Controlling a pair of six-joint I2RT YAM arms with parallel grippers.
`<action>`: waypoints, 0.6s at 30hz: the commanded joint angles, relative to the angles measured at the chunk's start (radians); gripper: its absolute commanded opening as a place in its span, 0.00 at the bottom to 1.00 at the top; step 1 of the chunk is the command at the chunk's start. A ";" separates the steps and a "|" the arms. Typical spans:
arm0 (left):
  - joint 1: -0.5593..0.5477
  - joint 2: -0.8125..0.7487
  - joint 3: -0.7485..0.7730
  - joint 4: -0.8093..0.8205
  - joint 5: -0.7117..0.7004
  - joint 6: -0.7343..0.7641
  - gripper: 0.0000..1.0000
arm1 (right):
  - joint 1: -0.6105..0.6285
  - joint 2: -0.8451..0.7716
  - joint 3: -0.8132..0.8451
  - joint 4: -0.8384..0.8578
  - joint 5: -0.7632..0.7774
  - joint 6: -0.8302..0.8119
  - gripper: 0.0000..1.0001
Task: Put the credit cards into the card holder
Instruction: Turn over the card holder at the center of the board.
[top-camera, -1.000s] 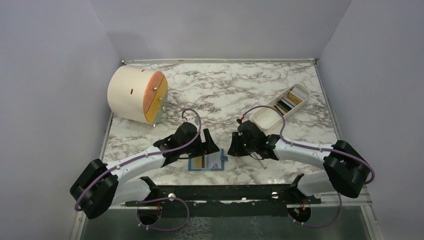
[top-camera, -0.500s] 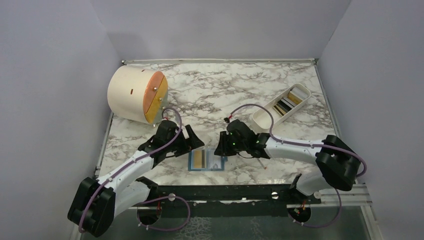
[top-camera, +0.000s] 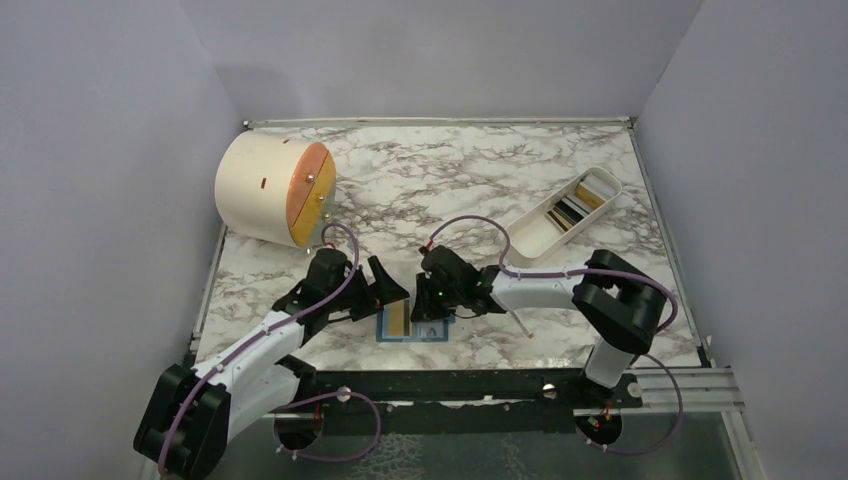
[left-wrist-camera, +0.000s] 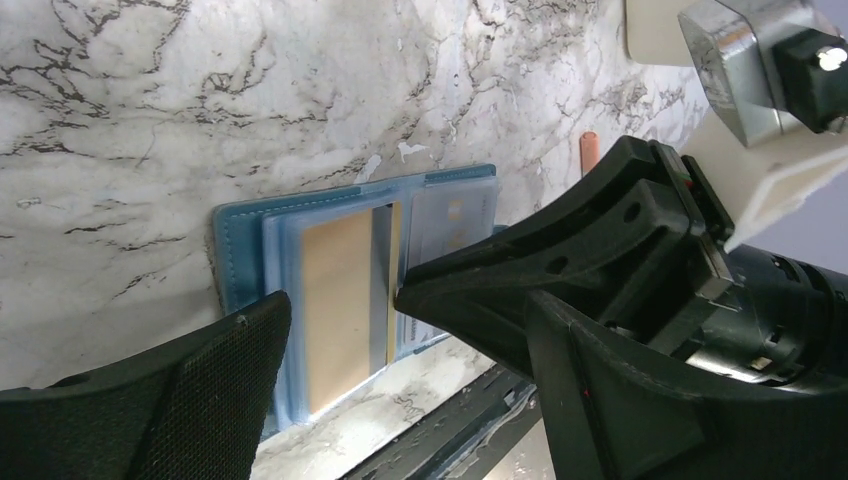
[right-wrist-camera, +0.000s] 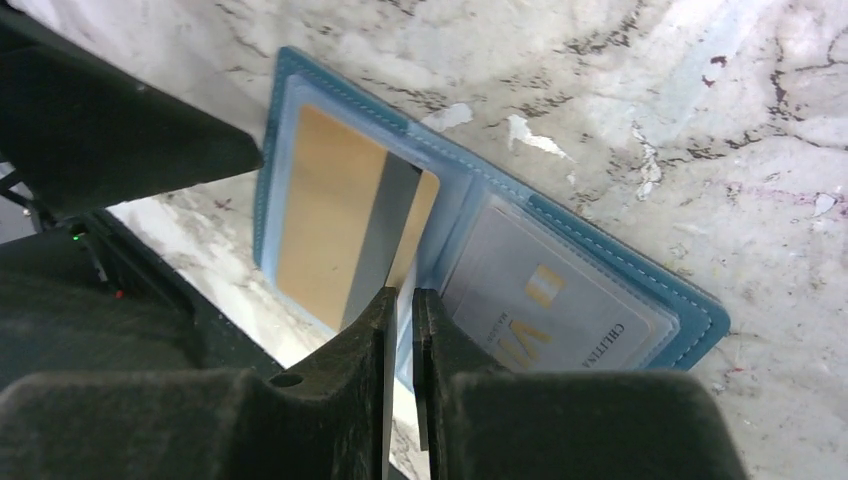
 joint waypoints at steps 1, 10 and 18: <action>0.007 -0.007 -0.014 0.033 0.036 0.000 0.89 | 0.007 0.045 0.012 0.018 -0.012 0.008 0.11; 0.006 0.002 -0.023 0.050 0.044 -0.005 0.89 | 0.007 0.064 -0.029 0.038 -0.005 0.018 0.07; 0.007 -0.005 -0.043 0.101 0.087 -0.043 0.88 | 0.007 0.061 -0.039 0.059 0.000 0.017 0.06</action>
